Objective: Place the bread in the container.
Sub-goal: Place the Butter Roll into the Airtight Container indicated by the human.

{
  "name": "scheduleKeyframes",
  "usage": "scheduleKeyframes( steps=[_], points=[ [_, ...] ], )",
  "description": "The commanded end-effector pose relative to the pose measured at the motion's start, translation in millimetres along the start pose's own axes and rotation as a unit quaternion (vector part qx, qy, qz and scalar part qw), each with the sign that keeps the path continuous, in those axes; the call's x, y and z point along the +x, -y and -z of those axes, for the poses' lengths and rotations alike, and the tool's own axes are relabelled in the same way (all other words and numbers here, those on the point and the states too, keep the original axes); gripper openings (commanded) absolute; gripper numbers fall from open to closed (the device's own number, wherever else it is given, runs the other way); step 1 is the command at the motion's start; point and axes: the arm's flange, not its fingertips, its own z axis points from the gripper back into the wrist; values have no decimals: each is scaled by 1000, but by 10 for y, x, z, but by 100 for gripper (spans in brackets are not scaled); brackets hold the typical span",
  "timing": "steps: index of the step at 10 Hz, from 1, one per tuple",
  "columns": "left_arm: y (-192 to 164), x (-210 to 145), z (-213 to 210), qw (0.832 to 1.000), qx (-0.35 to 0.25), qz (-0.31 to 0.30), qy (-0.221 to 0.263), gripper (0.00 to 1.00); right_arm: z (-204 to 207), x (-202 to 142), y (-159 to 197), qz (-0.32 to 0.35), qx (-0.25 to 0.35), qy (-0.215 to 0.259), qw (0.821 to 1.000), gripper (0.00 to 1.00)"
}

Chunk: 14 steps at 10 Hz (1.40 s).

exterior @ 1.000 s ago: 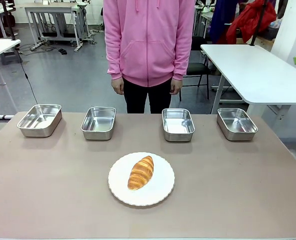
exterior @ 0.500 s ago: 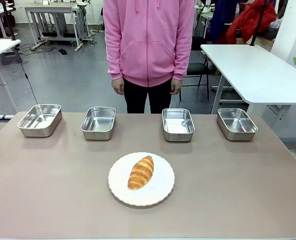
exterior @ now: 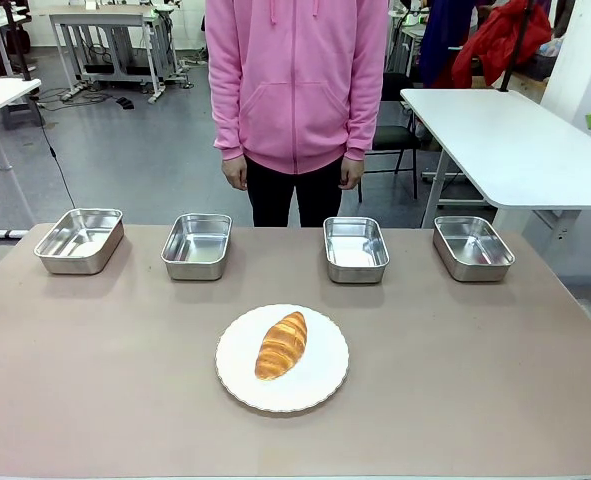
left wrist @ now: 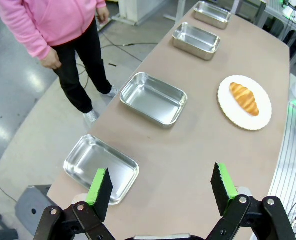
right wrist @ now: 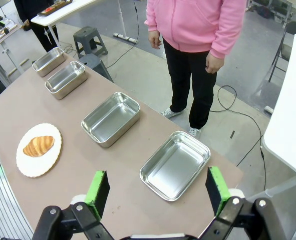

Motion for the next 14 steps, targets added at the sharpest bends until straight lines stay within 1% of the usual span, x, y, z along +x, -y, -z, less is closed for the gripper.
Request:
scheduleKeyframes(
  steps=[1, 14],
  points=[
    [9, 12, -7, 1000, -2, 3, 4, 100, 10, 18, 13, -4, 2, 12, 1000, 100],
    [9, 12, -7, 1000, -2, 3, 4, 100, 10, 18, 13, -4, 2, 12, 1000, 100]
  ],
)
